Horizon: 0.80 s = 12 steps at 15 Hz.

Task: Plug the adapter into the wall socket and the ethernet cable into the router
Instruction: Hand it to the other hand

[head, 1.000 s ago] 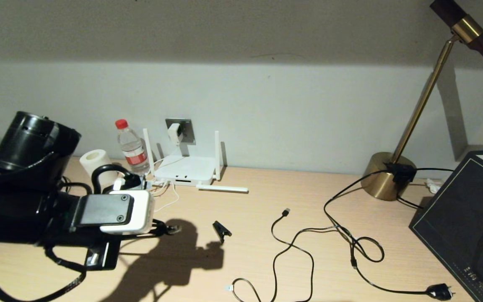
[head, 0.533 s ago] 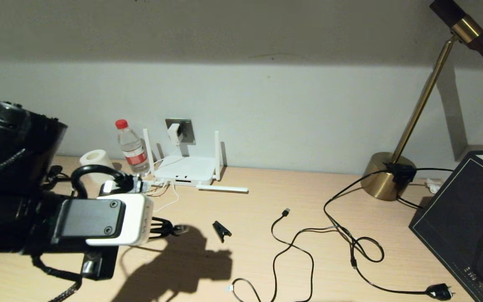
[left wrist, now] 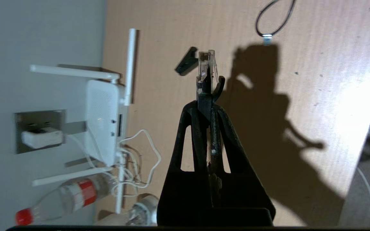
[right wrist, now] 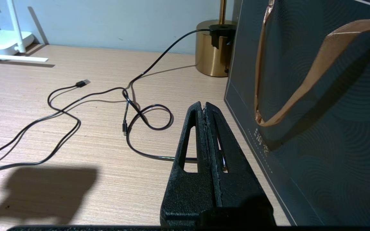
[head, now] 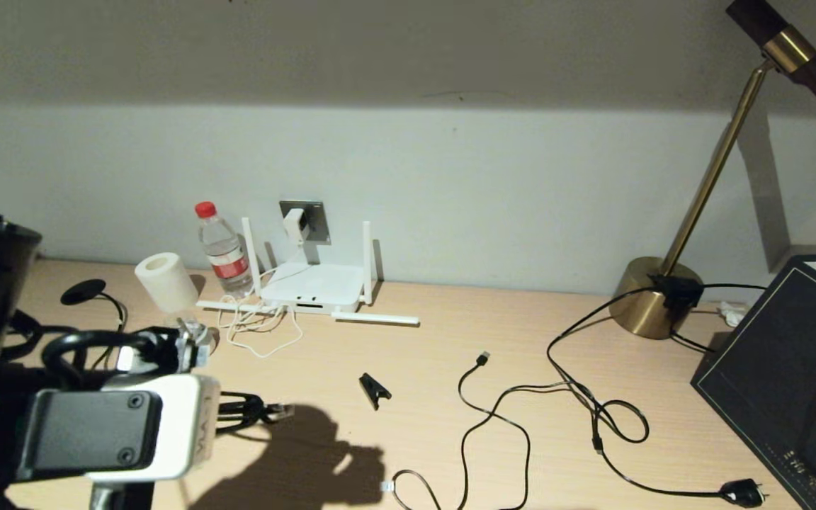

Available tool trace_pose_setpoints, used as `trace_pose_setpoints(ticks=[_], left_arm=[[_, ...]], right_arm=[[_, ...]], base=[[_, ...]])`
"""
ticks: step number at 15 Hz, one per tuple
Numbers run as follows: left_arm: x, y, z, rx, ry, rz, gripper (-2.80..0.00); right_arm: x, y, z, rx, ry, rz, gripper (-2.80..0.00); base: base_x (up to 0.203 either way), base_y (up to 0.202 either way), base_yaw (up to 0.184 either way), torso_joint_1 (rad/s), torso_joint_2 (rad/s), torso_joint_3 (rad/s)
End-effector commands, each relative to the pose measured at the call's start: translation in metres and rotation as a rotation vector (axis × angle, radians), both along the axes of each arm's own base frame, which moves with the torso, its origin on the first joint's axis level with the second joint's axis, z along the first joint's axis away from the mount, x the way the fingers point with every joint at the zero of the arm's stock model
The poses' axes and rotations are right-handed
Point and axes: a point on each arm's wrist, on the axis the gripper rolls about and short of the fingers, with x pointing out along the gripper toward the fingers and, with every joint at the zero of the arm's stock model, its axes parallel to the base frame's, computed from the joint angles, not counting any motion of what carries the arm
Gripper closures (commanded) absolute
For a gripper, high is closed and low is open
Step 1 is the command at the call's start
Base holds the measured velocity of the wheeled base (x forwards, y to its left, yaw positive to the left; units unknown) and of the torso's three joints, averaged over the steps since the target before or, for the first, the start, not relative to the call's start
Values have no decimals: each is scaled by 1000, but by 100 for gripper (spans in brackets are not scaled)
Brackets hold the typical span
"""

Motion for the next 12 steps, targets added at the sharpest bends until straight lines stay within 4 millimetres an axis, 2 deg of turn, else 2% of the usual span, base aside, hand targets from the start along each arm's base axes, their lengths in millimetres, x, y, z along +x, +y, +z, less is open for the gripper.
trace_pose_setpoints(ticks=[1, 4, 5, 6, 7, 8, 9, 10, 12], left_arm=[[-1, -2, 10, -12, -34, -7, 0], [-4, -4, 17, -21, -48, -30, 0], [-2, -7, 21, -28, -65, -33, 0], [2, -10, 23, -26, -73, -28, 0], [7, -14, 25, -18, -79, -19, 0], [13, -18, 26, -13, -88, -13, 0], [20, -26, 26, -15, -105, -17, 0], [26, -36, 25, -20, -124, -28, 0], [21, -53, 23, -19, -132, -80, 0]], right_arm=[[3, 0, -10, 4, 36, 0, 0], [1, 0, -3, -41, 9, 12, 0], [-3, 1, 13, -42, -37, 55, 0], [-11, 3, 38, -19, -97, 125, 0], [-18, 4, 66, 61, -132, 208, 0], [-17, 5, 88, 214, -109, 288, 0], [-7, 6, 106, 384, -38, 356, 0], [11, 7, 119, 477, 46, 395, 0], [56, 10, 135, 533, 195, 446, 0]], base=[[0, 0, 0, 0, 0, 0], [0, 0, 0, 0, 0, 0], [0, 0, 0, 0, 0, 0], [0, 0, 0, 0, 0, 0], [0, 0, 0, 0, 0, 0], [0, 0, 0, 0, 0, 0], [0, 0, 0, 0, 0, 0], [0, 0, 0, 0, 0, 0], [0, 0, 0, 0, 0, 0]])
